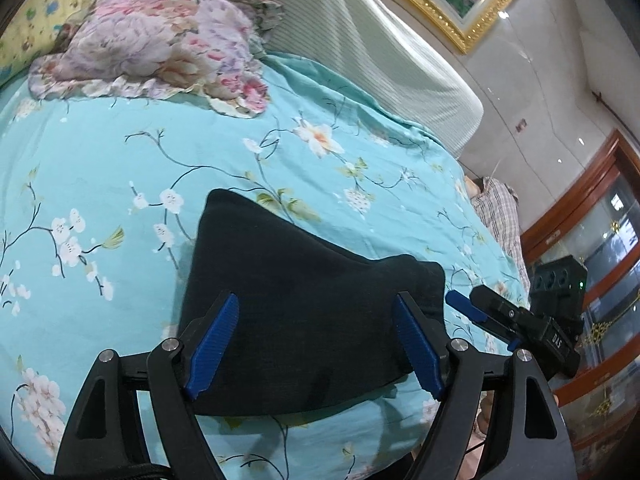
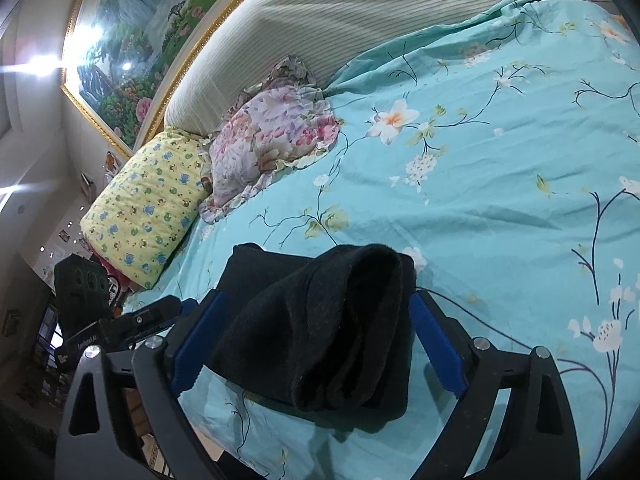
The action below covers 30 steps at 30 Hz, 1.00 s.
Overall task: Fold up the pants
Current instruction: 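Move both grippers to the folded bundle and grasp its end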
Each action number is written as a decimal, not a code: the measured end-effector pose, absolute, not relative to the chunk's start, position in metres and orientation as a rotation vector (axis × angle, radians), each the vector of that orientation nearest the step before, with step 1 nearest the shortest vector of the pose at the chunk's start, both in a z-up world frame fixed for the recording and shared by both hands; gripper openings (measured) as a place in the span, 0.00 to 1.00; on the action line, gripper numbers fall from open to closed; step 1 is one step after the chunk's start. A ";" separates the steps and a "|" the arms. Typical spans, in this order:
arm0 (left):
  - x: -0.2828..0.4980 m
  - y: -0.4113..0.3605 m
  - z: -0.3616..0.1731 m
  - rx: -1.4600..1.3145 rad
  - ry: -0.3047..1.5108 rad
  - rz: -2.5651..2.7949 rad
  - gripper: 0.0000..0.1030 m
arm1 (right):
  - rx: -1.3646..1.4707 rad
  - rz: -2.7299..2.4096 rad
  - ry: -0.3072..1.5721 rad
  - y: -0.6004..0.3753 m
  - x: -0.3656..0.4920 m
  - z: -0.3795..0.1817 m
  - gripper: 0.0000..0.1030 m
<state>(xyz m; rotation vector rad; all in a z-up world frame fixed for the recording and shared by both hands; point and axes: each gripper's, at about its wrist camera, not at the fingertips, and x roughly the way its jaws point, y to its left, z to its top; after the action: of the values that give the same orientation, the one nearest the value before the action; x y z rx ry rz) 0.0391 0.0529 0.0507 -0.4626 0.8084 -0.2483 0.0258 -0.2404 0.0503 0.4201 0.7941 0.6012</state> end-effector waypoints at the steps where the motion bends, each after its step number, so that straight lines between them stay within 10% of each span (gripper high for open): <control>1: 0.039 0.055 0.050 -0.468 0.809 -0.245 0.77 | 0.420 0.597 0.795 -0.240 0.025 0.050 0.90; 30: 0.057 0.078 0.044 -0.479 0.872 -0.217 0.79 | 0.469 0.522 0.818 -0.238 0.016 0.034 0.91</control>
<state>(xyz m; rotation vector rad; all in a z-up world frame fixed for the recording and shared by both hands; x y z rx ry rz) 0.0568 0.0783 0.0444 -0.4792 0.8717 -0.2170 0.0159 -0.2385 0.0342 0.4694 0.8180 0.5217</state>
